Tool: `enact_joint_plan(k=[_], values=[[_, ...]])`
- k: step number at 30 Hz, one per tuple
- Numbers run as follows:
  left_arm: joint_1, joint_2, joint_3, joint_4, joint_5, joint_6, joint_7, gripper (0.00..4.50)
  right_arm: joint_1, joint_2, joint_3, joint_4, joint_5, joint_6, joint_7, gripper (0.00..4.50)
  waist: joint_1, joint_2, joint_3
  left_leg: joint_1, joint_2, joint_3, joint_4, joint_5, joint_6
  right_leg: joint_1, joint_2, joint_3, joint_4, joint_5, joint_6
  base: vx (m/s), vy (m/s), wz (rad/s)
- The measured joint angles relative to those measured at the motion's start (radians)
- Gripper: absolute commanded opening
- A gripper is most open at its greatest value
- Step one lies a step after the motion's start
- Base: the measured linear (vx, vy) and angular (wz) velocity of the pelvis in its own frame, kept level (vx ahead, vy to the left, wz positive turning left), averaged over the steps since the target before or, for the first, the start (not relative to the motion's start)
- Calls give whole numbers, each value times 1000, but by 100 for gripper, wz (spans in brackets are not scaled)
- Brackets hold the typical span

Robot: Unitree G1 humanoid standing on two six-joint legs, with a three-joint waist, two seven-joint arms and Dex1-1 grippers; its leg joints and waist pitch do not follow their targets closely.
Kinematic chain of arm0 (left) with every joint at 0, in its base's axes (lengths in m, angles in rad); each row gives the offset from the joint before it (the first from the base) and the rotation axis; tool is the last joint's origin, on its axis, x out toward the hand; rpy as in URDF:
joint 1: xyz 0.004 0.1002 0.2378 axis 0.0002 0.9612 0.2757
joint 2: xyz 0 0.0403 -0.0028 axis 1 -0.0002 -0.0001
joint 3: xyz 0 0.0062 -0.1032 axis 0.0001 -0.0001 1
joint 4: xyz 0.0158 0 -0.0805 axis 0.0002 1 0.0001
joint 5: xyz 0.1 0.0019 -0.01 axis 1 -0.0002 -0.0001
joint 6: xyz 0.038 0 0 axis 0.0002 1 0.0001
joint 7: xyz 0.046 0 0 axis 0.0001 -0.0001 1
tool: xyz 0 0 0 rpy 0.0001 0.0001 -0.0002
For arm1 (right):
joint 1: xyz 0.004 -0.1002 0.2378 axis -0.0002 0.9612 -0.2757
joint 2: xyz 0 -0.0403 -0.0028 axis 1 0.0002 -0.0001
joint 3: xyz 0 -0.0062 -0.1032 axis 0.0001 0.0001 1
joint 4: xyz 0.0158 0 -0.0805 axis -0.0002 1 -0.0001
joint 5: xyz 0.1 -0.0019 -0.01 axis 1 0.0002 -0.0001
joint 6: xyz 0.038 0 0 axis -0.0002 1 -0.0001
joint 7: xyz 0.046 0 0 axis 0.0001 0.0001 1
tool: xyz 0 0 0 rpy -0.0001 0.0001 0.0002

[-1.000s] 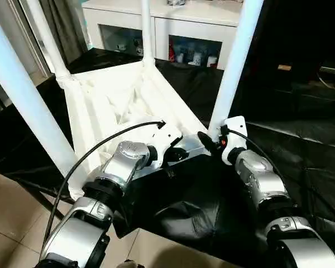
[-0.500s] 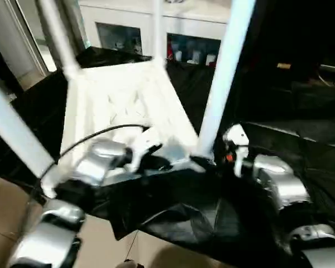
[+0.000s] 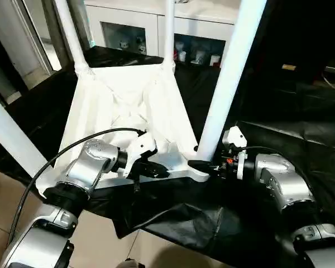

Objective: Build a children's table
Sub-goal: Rotate leg to tighten

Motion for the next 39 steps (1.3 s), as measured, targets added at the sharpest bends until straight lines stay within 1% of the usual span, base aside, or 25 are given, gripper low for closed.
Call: enact_joint_plan(k=[2, 3, 5, 7, 9, 12, 14, 15, 17, 18, 19, 21, 22, 25, 30, 32, 34, 36, 38, 39], values=[[-4, -14, 4, 14, 4, -4, 41, 0, 1, 18, -8, 2, -14, -11, -65, 225, -2, 0, 0, 2, 0, 0, 0, 0, 0, 1, 0, 0, 1, 0, 0, 0, 0, 0], [-13, -28, 9, 33, 11, -6, 74, 0, 1, 35, -20, 11, -21, -22, -118, 224, -4, -1, 0, 2, 0, 0, 0, 0, 0, 1, 0, 1, 2, 1, -1, 0, 0, 0], [-45, -75, 21, 88, 32, -7, 172, 0, -8, 87, -57, 41, -46, -49, -284, 218, -9, -1, 0, 5, -1, 0, 0, 0, -1, 3, 0, 1, 2, 2, -3, 0, 0, 0], [-75, -135, 29, 146, 47, -7, 277, 0, -23, 135, -92, 75, -63, -54, -465, 208, -15, -1, 0, 8, -2, 0, -2, 0, -1, 5, -1, 2, 0, 1, -1, -25, 3, -1], [-84, -169, 35, 169, 51, -7, 341, 0, -37, 156, -102, 87, -82, -50, -568, 205, -22, -1, 0, 9, -3, 0, -3, 0, -1, 6, -1, 2, -2, -1, 2, -33, 5, -1], [-107, -231, 57, 222, 51, 1, 448, 0, -86, 207, -120, 146, -118, -49, -764, 205, -26, 1, 0, 9, -5, -1, -3, 0, -1, 6, -2, 3, -3, -1, 2, 0, 0, 0], [-117, -248, 62, 239, 51, 3, 472, 0, -101, 222, -131, 170, -128, -60, -813, 205, -26, 2, 0, 10, -5, -1, -4, 0, -1, 6, -2, 4, -3, -1, 2, 0, 0, 0], [-120, -252, 64, 245, 51, 3, 474, 0, -103, 226, -137, 178, -130, -70, -819, 236, -26, 3, 0, 10, -6, -1, -4, 0, -1, 6, -2, 4, -3, -1, 2, 0, 0, 0], [-120, -251, 65, 244, 51, 2, 468, 0, -100, 225, -150, 173, -115, -69, -796, 266, -26, 3, 0, 10, -6, -2, -4, 0, -1, 6, -2, 4, -3, -1, 2, 0, 0, 0], [-120, -247, 65, 244, 51, 1, 461, 0, -96, 225, -152, 167, -99, -68, -770, 268, -26, 3, 0, 10, -6, -2, -4, 0, -1, 6, -2, 4, -3, 0, 2, 0, 0, 0], [-120, -238, 64, 241, 51, -1, 446, 0, -85, 220, -155, 146, -78, -61, -726, 277, -26, 3, 0, 9, -6, -2, -5, 0, -1, 6, -2, 4, -3, 2, 1, 0, 0, 0], [-119, -222, 64, 234, 50, -2, 411, 0, -68, 203, -155, 121, -58, -52, -651, 306, -26, 3, 0, 9, -6, -2, -5, 0, -1, 6, -2, 4, -3, 4, -1, 0, 0, 0], [-116, -209, 60, 224, 49, -4, 378, 0, -51, 181, -151, 93, -46, -41, -583, 312, -26, 3, 0, 9, -6, -2, -6, 0, -1, 4, -2, 4, -3, 7, -2, 0, 0, 0], [-89, -160, 51, 183, 36, -24, 287, 0, -19, 112, -107, 44, -28, -35, -410, 312, -25, 4, 0, 10, -5, -2, -8, 0, -1, 3, -1, 2, -3, 7, 0, 0, 0, 0], [-70, -97, 32, 133, 30, -32, 171, 0, 6, 40, -87, -14, 26, 21, -209, 312, -21, 4, 0, 8, -3, -2, -8, 0, -1, 2, 1, 1, -3, 2, 1, 14, -4, 0], [-57, -65, 22, 101, 26, -27, 113, 0, 13, 4, -64, -32, 40, 34, -127, 312, -20, 4, 0, 7, -3, -1, -8, 0, -1, 1, 0, 1, -3, 1, 0, 0, 0, 0], [-36, -34, 10, 59, 2, -2, 38, 0, 18, -32, -34, -43, 40, 51, -36, 312, -20, 4, 0, 6, -3, -1, -8, 0, -1, 1, 0, 1, -4, 0, -1, 0, 0, 0], [-31, -32, 0, 43, -1, 5, 1, 0, 18, -36, -23, -43, 38, 51, -6, 279, -11, 4, 0, 4, -3, -1, -8, 0, -1, -1, 0, 0, -3, 0, -1, 0, 0, 0], [-28, -26, -5, 36, -1, 7, -25, 0, 15, -43, -7, -43, 35, 45, 10, 276, -2, 4, 0, 4, -3, -1, -7, 0, -1, -1, 0, 0, -3, 0, -1, 0, 0, 0], [-25, -21, -5, 31, -1, 13, -34, 0, 15, -50, 1, -44, 30, 38, 27, 268, 1, 4, 0, 3, -2, -1, -6, 0, -1, 0, -1, 0, -3, 0, -1, 0, 0, 0]])
